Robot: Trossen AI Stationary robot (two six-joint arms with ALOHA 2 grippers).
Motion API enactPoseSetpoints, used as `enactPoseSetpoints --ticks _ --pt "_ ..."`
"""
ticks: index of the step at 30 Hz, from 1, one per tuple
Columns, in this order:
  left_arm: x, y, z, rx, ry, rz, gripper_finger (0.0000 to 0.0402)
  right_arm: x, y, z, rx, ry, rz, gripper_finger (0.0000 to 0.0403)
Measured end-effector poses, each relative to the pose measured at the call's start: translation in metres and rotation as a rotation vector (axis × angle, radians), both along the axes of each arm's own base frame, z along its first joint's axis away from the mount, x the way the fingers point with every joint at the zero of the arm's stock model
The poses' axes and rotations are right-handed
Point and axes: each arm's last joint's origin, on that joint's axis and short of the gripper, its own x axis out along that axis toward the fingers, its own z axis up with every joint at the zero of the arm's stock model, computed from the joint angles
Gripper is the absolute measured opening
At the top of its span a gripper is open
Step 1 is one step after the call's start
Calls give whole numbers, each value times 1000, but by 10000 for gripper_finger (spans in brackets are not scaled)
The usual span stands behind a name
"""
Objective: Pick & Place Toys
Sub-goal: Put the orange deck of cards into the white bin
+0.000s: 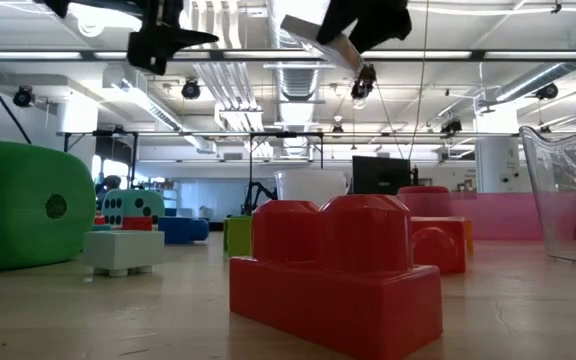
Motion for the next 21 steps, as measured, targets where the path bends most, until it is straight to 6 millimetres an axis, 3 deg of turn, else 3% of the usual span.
enactPoseSetpoints --ticks 9,21 --pt "41 3 14 38 64 -32 373 3 3 5 -17 -30 40 295" --pt "73 6 0 -28 137 -48 373 3 15 5 -67 -28 143 295"
